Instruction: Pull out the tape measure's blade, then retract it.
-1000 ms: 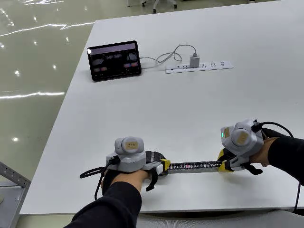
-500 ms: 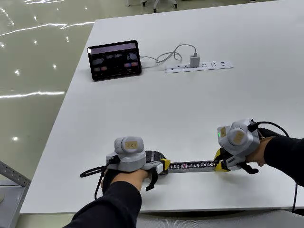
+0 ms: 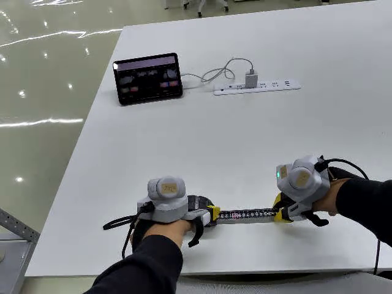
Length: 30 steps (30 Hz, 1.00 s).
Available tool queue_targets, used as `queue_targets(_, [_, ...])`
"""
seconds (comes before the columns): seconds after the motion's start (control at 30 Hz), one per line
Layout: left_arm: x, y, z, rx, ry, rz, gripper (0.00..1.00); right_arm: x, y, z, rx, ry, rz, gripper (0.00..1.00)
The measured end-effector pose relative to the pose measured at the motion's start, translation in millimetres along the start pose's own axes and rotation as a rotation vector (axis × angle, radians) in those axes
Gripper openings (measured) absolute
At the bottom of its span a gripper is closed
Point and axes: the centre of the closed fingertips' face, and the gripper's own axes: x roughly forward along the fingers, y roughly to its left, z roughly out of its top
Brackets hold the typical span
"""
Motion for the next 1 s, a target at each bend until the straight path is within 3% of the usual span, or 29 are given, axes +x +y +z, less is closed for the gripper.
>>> queue_targets(1.0, [0.5, -0.4, 0.7, -0.008, -0.005, -0.002, 0.57, 7.6, 2.0, 15.7, 0.017, -0.003, 0.016, 0.11])
